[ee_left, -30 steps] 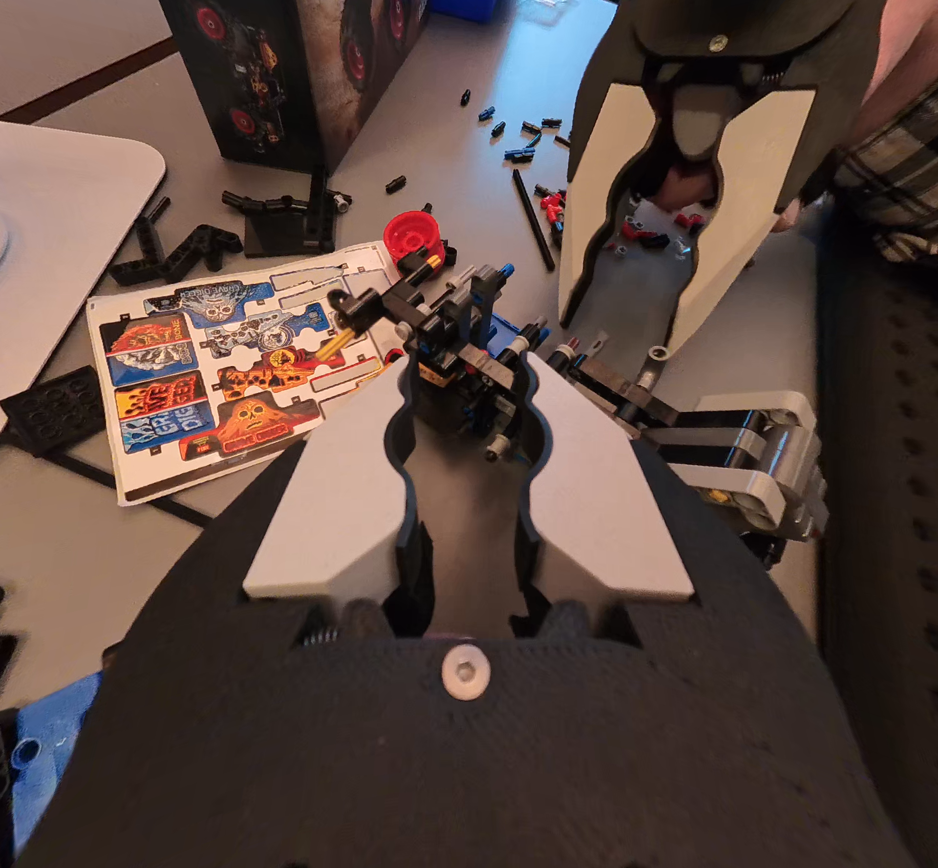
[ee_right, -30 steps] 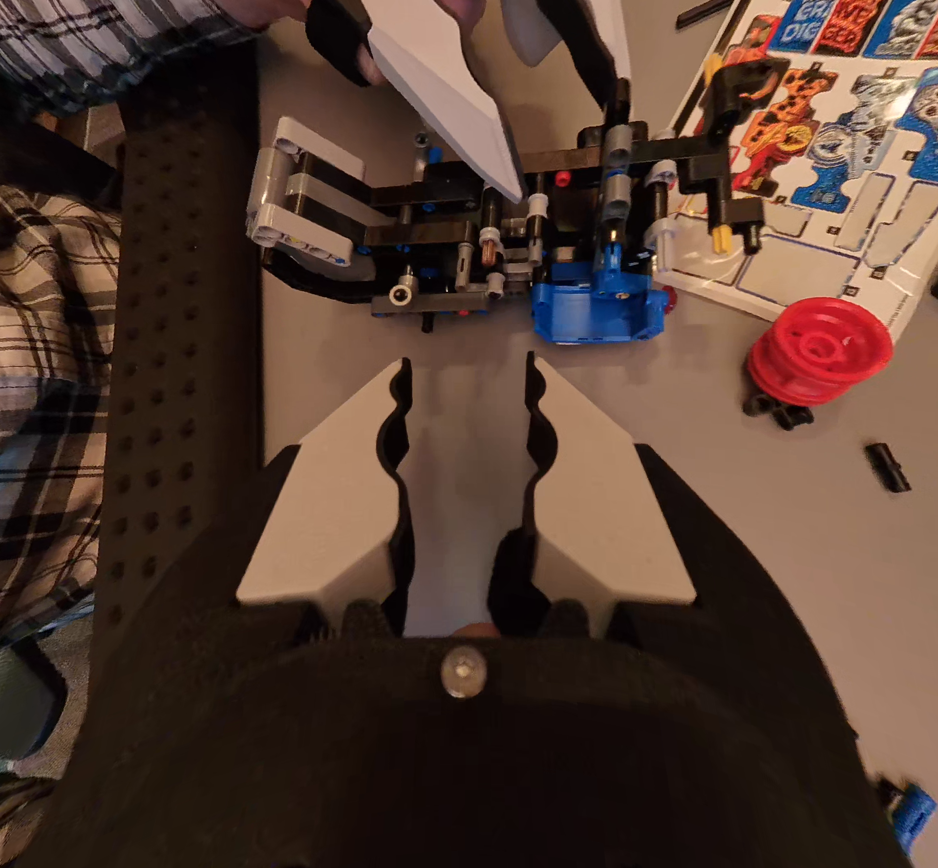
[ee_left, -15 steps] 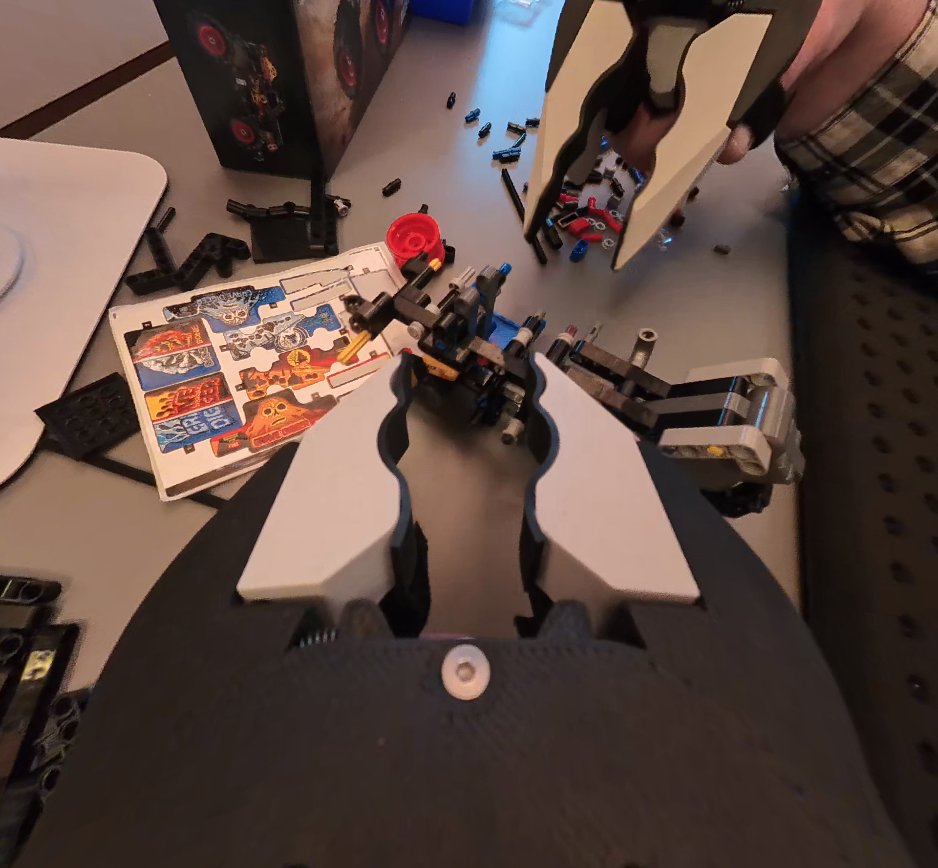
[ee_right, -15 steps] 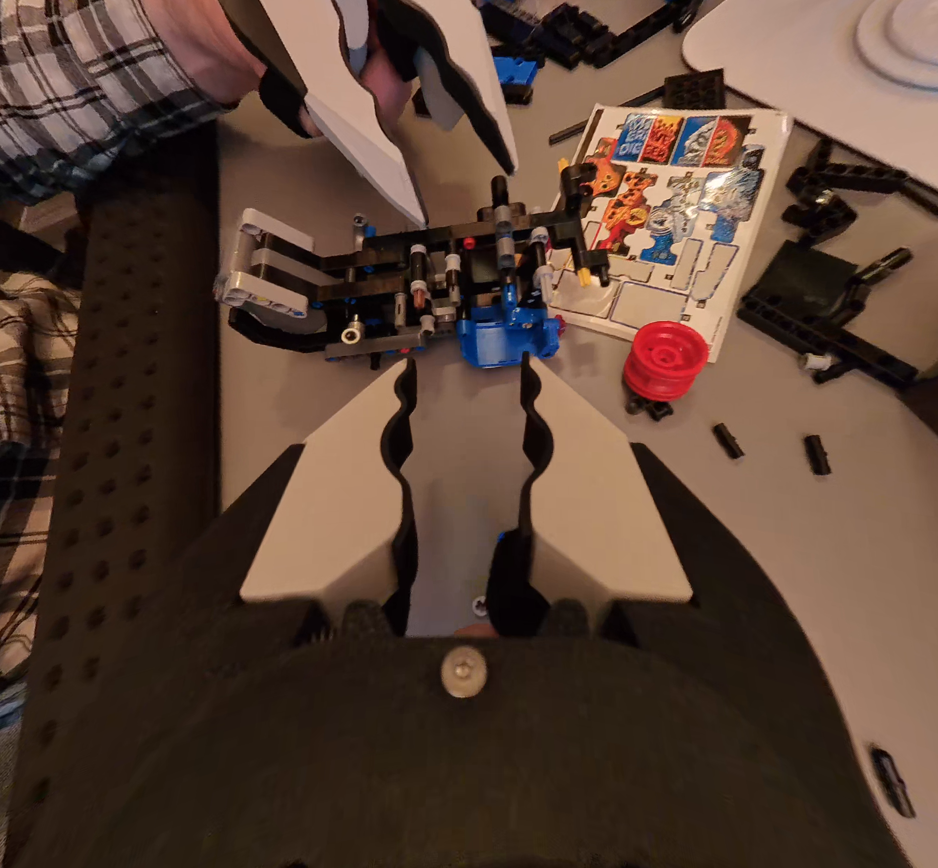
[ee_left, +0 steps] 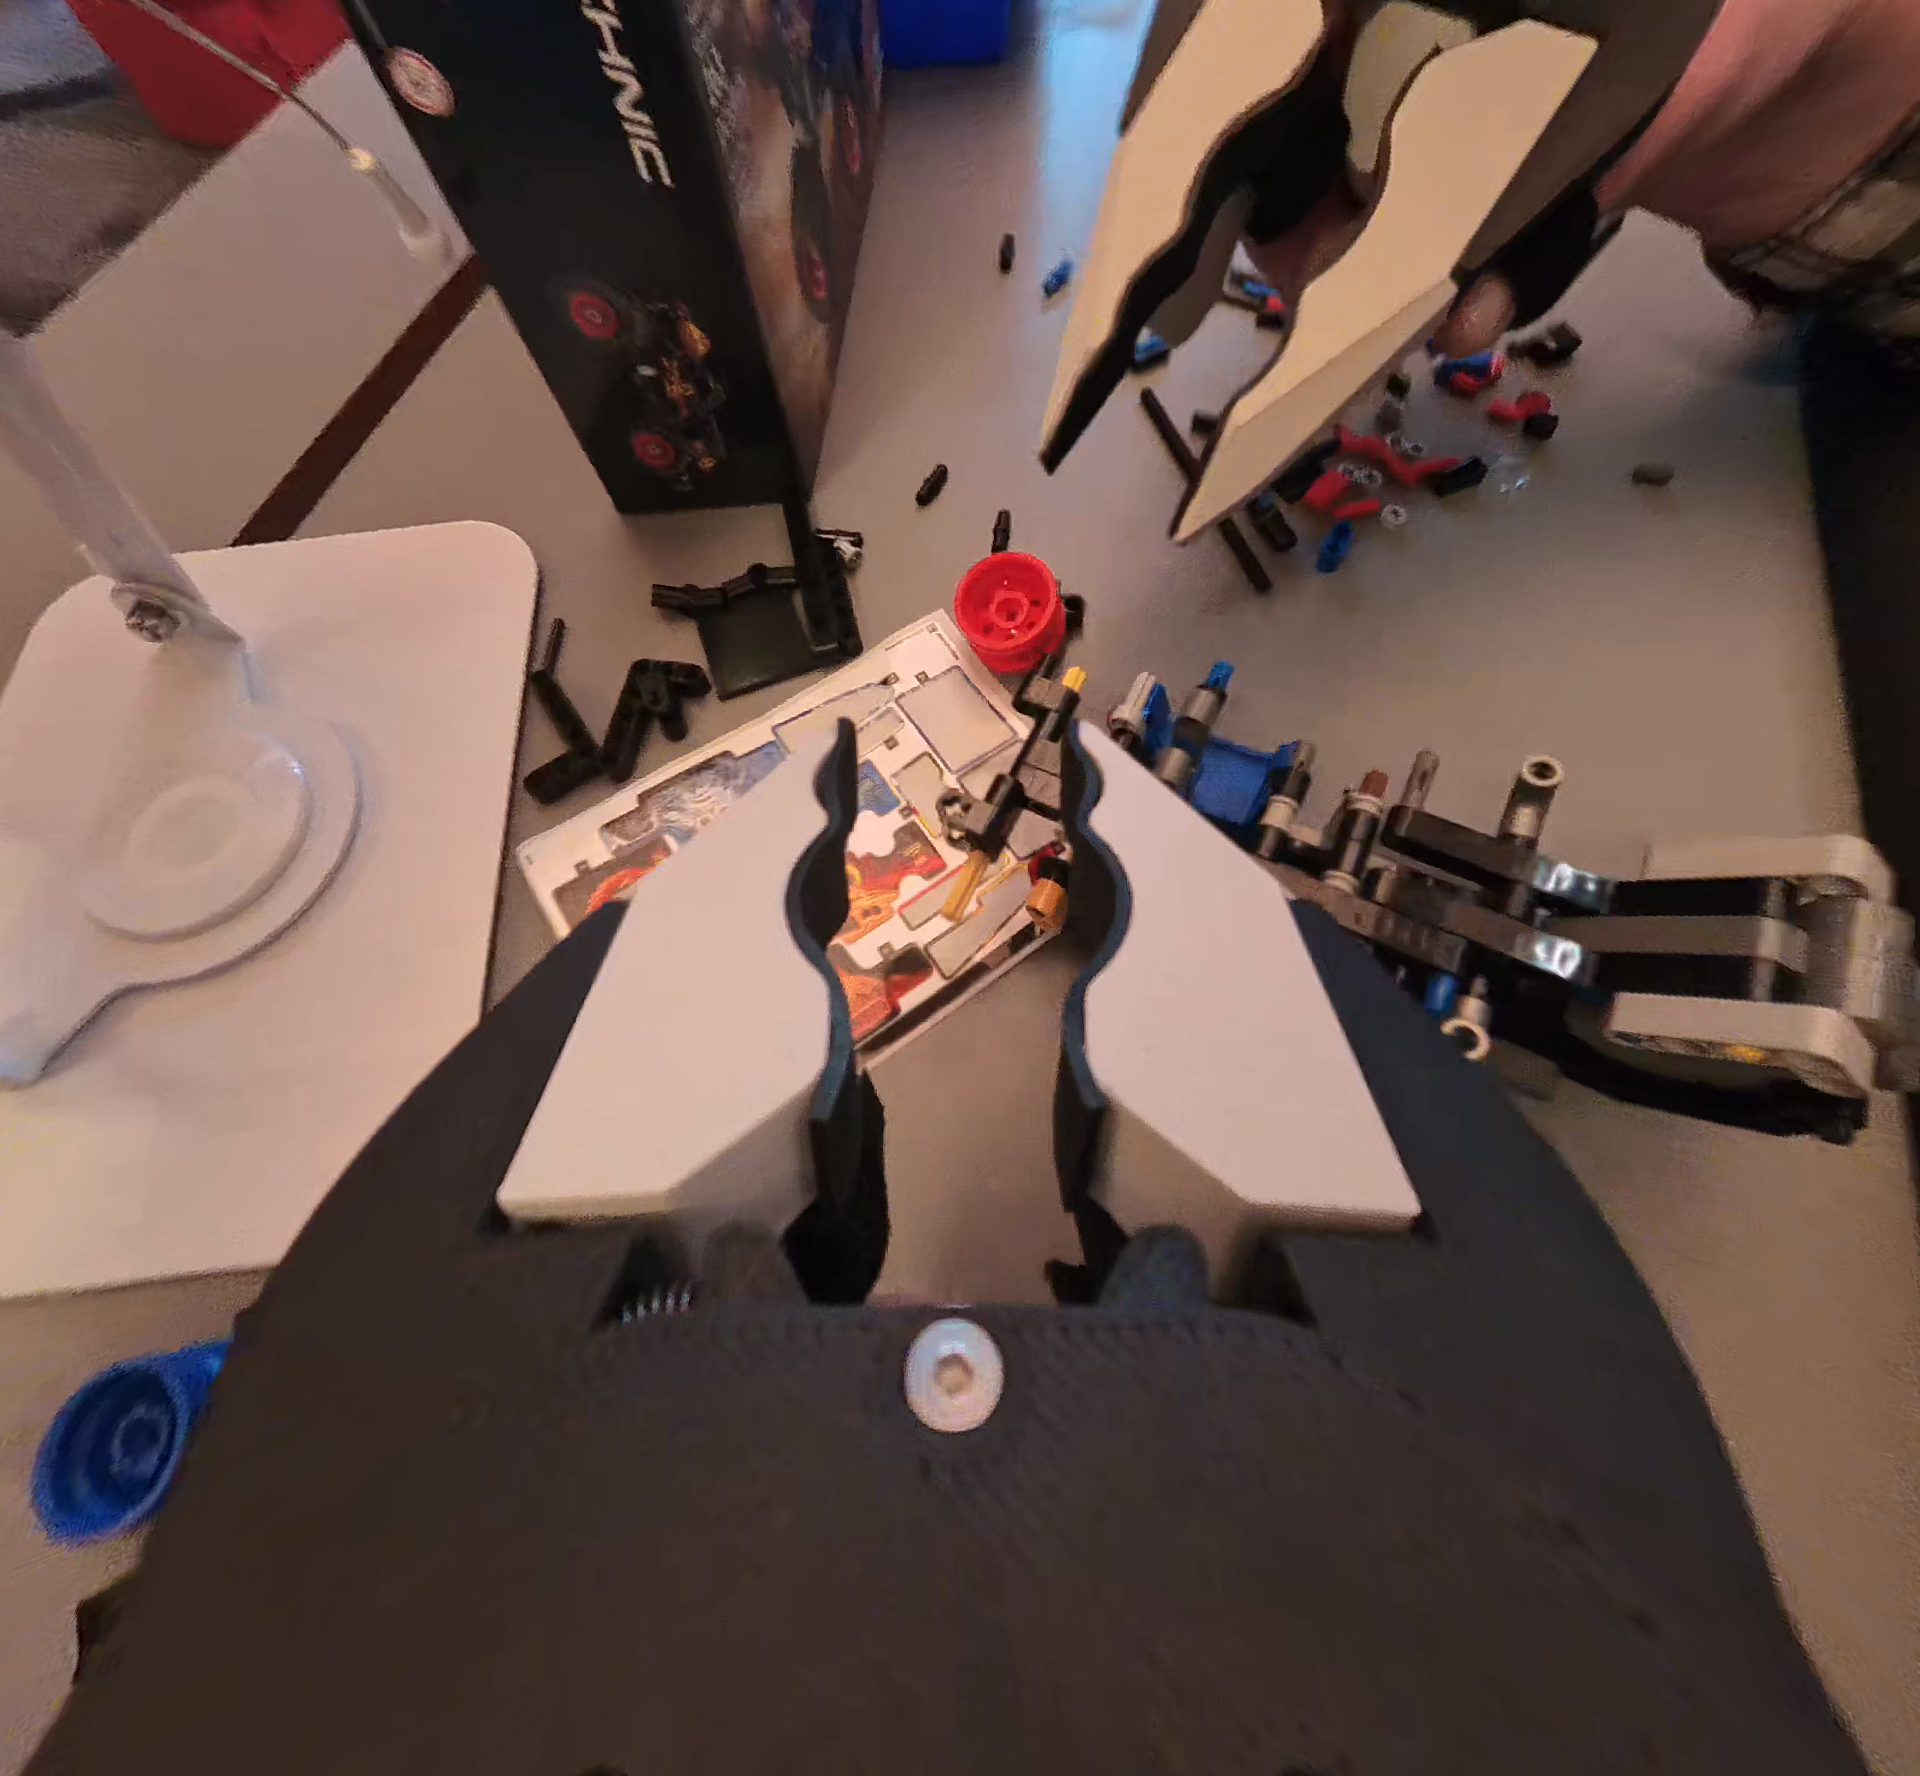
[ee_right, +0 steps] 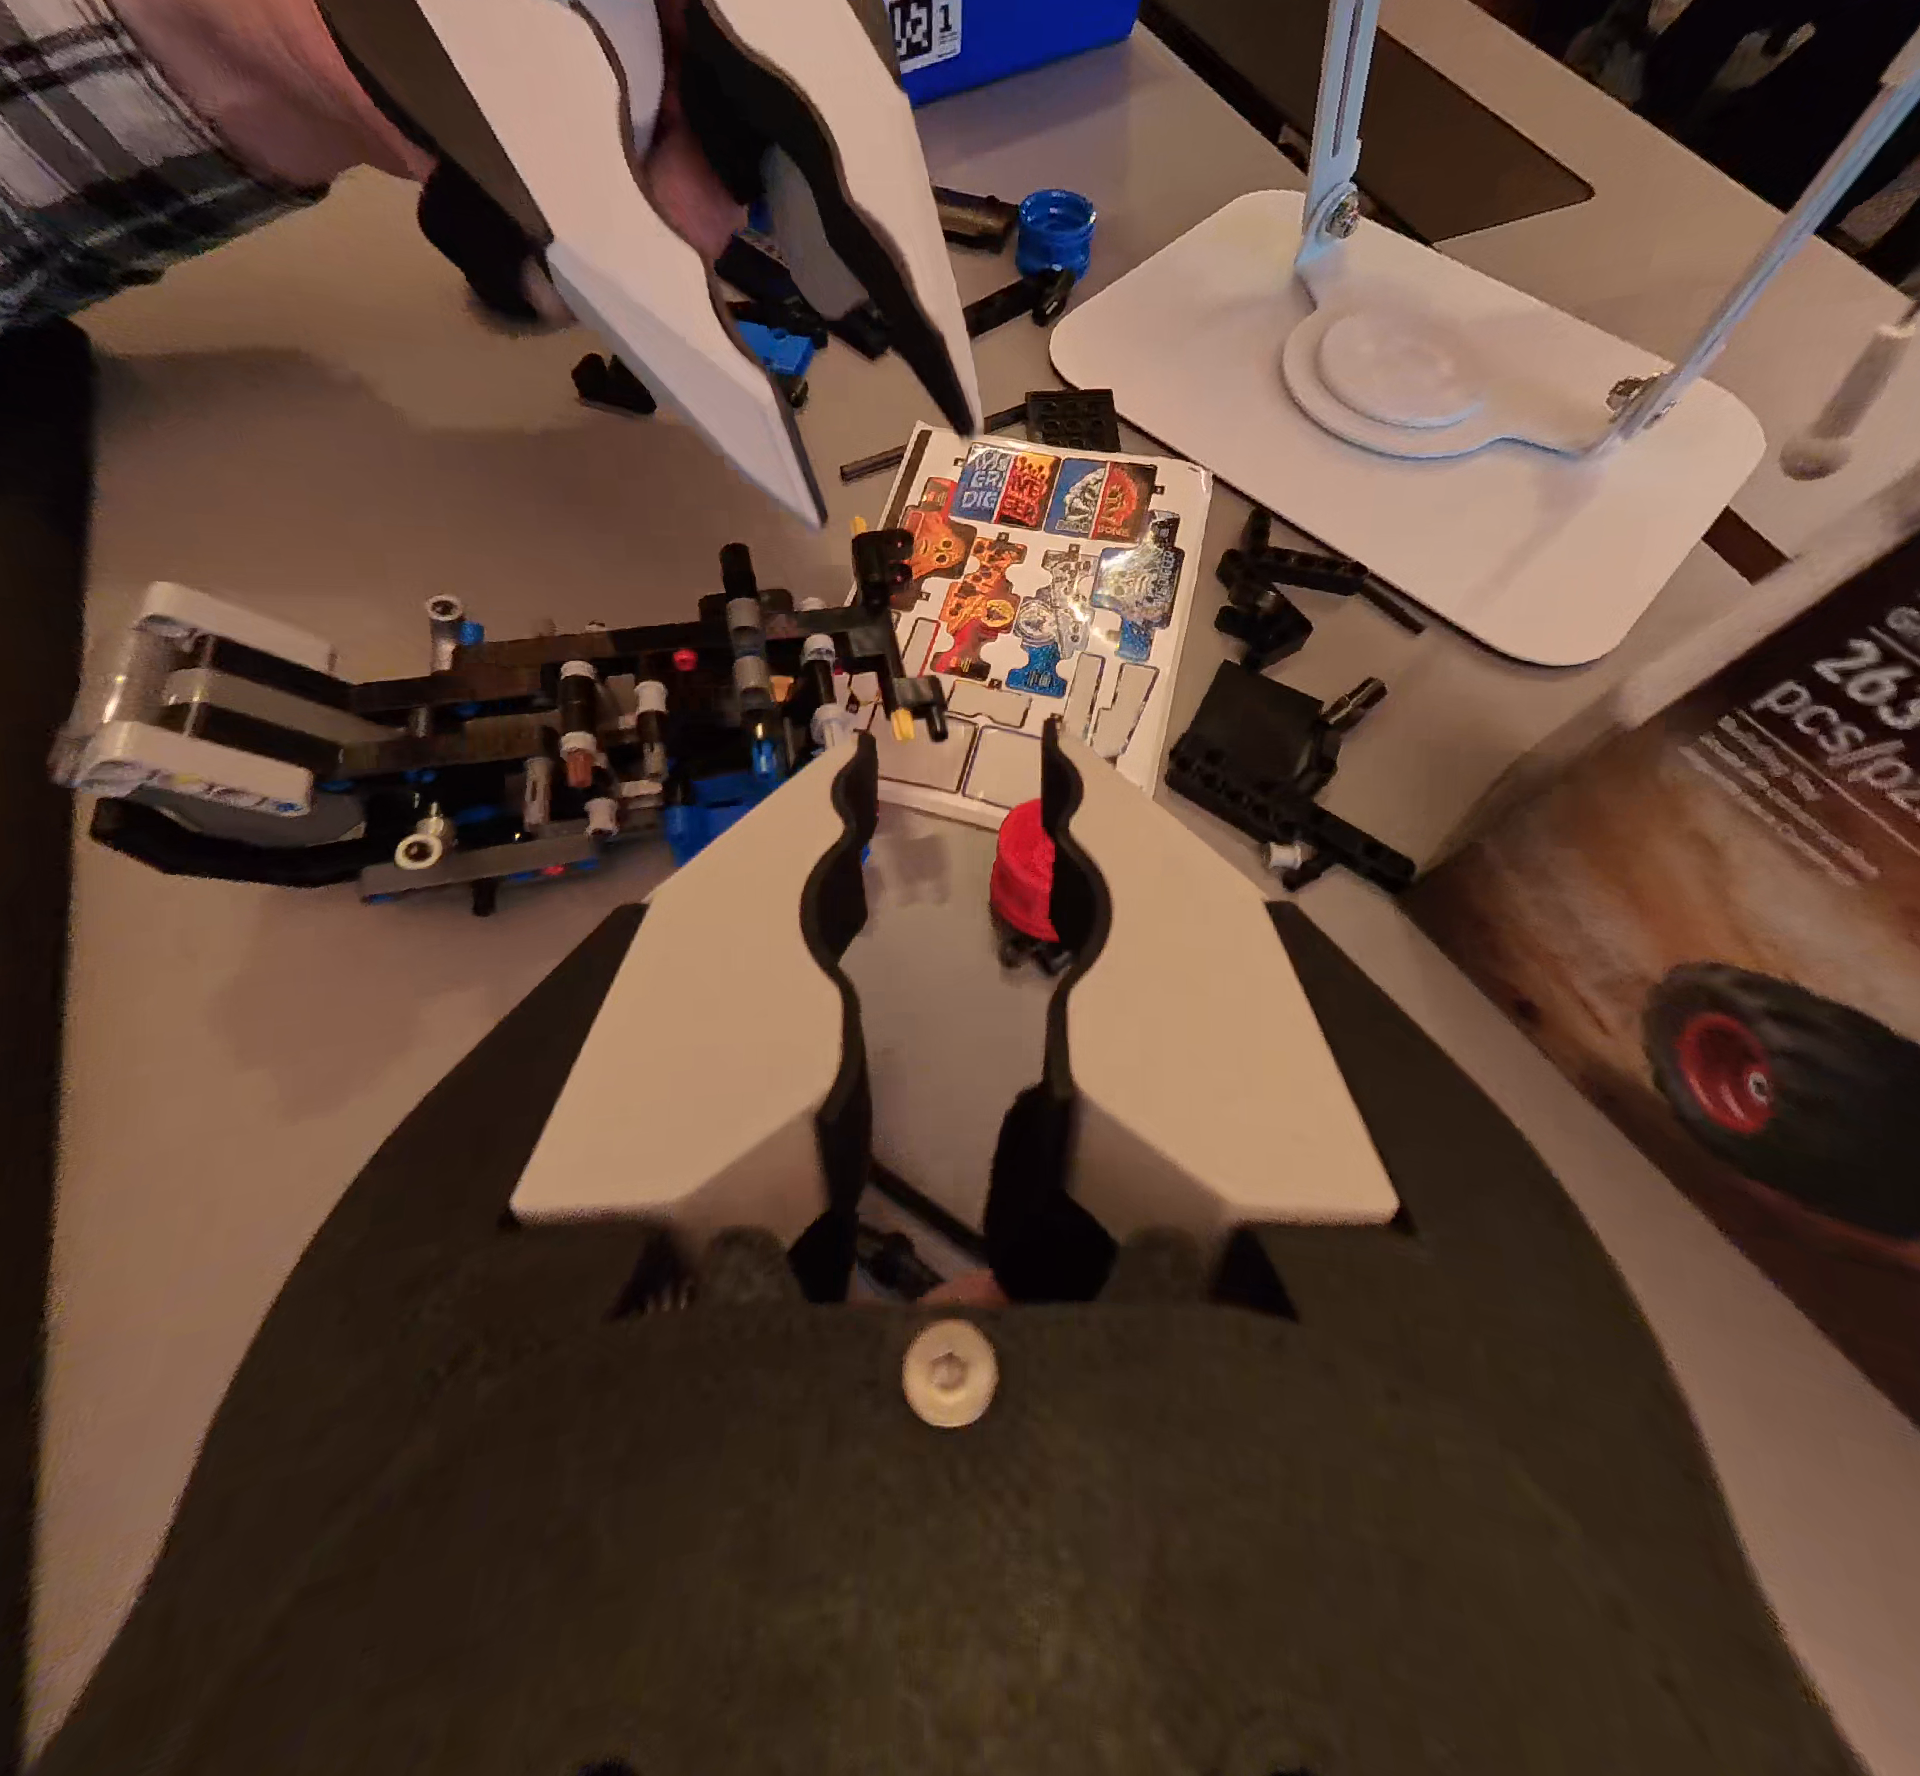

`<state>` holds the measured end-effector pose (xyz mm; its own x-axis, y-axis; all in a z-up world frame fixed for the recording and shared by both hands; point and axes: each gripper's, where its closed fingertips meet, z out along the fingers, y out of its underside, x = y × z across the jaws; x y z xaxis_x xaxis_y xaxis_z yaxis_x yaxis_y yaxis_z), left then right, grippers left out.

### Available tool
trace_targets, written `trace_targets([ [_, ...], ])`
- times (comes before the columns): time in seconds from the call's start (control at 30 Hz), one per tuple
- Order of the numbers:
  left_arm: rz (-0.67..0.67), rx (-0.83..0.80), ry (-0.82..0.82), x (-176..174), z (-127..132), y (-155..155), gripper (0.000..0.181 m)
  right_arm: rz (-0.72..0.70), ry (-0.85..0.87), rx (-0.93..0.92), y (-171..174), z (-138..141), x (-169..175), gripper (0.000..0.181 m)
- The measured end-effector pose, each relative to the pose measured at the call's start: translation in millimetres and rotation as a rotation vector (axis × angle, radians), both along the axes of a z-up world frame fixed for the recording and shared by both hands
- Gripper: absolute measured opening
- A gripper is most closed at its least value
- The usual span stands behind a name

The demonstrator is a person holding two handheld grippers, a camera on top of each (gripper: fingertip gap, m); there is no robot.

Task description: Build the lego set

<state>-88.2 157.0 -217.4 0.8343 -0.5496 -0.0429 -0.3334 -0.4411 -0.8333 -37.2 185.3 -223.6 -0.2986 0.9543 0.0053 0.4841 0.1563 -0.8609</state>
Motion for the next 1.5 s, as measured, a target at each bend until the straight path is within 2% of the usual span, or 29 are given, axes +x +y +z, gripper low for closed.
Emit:
trace_targets([
  [0.2,-0.108,-0.124,0.018,16,-27,9,0.031,0.096,-0.078,-0.019,-7,-17,-16,0.028],
  [0.37,-0.186,-0.191,-0.051,30,-40,5,0.015,0.136,-0.113,-0.065,-15,-28,-22,0.026],
  [0.5,-0.206,-0.194,-0.116,34,-39,6,0.013,0.163,-0.136,-0.069,-21,-35,-24,0.014],
  [0.6,-0.207,-0.194,-0.121,35,-39,7,0.007,0.169,-0.127,-0.063,-23,-35,-24,0.013],
  [0.83,-0.228,-0.151,-0.09,36,-39,7,0.006,0.171,-0.115,-0.028,-22,-35,-22,0.013],
  [1.2,-0.289,-0.124,-0.085,46,-39,0,0.005,0.243,-0.126,-0.088,-28,-36,-9,0.013],
  [1.37,-0.284,-0.123,-0.073,40,-39,-2,0.004,0.21,-0.168,-0.094,-12,-42,4,0.013],
  [1.5,-0.268,-0.124,-0.088,37,-38,-4,0.005,0.206,-0.107,-0.097,-10,-24,7,0.013],
])
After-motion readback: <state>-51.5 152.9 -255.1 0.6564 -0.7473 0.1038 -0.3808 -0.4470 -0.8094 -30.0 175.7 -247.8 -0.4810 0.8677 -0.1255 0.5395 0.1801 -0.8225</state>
